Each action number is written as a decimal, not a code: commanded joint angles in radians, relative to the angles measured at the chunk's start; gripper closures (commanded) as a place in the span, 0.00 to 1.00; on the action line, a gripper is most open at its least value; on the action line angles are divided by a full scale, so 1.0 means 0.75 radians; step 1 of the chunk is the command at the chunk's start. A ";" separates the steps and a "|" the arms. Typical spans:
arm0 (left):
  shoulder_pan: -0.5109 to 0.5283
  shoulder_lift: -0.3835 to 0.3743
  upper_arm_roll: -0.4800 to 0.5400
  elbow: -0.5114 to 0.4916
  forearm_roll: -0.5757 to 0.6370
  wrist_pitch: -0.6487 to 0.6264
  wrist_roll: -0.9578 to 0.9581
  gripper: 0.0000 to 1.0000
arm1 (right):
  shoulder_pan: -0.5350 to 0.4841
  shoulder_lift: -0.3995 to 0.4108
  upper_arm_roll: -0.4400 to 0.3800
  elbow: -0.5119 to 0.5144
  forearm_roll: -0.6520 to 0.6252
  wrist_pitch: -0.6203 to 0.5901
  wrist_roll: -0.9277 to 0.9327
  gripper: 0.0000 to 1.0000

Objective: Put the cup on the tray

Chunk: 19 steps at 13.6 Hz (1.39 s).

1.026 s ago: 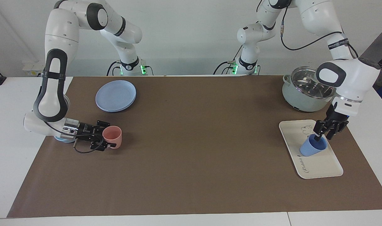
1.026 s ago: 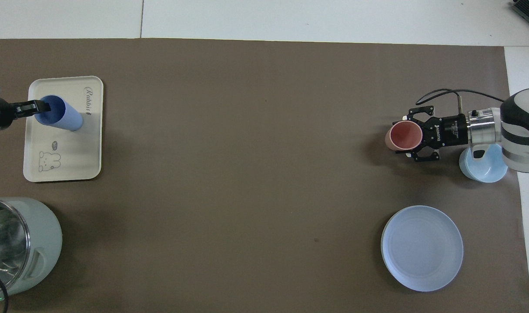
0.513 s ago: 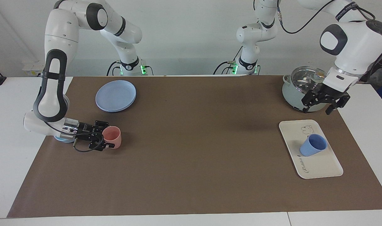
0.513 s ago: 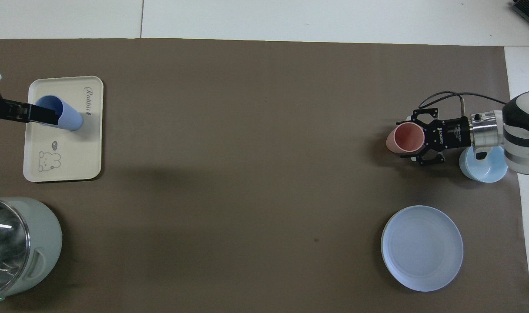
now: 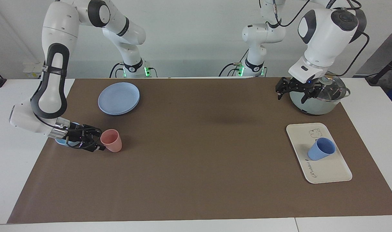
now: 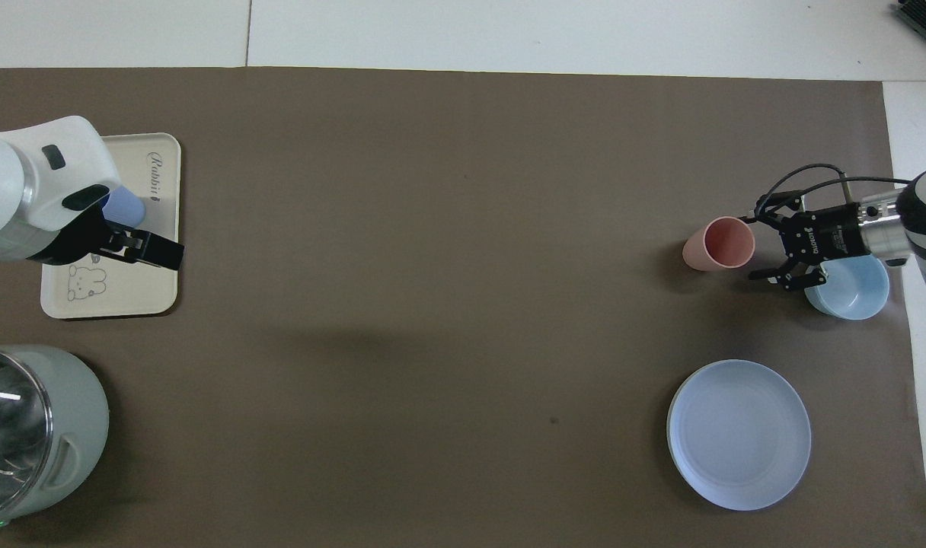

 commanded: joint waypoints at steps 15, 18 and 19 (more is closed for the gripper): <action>0.069 -0.039 0.031 0.181 0.012 -0.263 0.053 0.00 | 0.436 -0.630 0.032 -0.029 -0.862 -0.147 -0.425 0.01; 0.071 -0.057 0.031 0.124 0.002 -0.159 0.025 0.00 | 0.487 -0.679 0.037 0.002 -0.878 -0.243 -0.429 0.01; 0.071 -0.057 0.031 0.123 0.002 -0.154 -0.014 0.00 | 0.487 -0.673 0.037 0.040 -0.878 -0.266 -0.429 0.01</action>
